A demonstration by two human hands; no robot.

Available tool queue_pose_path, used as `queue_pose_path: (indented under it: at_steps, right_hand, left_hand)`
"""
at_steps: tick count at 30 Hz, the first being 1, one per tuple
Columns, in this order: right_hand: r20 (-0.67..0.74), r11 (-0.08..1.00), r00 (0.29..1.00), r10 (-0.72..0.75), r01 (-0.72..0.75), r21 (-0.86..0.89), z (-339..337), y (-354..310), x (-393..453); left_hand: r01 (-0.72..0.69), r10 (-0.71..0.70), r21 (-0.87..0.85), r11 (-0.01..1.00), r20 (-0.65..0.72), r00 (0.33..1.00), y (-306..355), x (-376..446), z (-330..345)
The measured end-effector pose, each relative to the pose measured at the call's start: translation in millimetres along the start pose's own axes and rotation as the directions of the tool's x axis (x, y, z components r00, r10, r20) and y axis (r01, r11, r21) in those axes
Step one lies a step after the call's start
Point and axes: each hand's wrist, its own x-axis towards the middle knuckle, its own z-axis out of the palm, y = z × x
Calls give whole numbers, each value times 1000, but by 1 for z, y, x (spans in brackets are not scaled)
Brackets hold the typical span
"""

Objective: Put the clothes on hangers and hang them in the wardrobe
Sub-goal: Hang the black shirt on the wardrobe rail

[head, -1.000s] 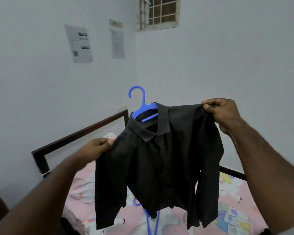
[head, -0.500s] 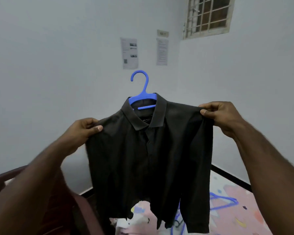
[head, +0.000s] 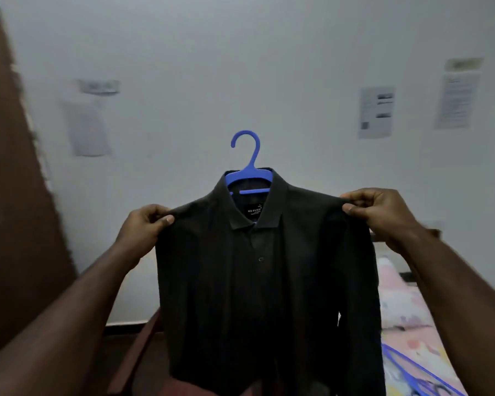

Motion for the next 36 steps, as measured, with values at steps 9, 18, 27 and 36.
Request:
queue_pose_path:
  at_steps: [9, 18, 27, 36]
  right_hand:
    - [64, 930, 992, -107, 77, 360, 135, -60, -5]
    - [264, 868, 947, -184, 30, 496, 277, -128, -74]
    - [490, 844, 828, -271, -40, 534, 396, -211, -144]
    - [513, 806, 800, -311, -64, 589, 515, -283, -190]
  left_hand:
    - [100, -99, 1, 995, -128, 987, 21, -80, -168]
    - [171, -173, -42, 984, -411, 895, 0, -171, -320]
    - [157, -146, -34, 987, -596, 790, 18, -232, -481]
    - [184, -60, 84, 979, -746, 663, 27, -272, -606]
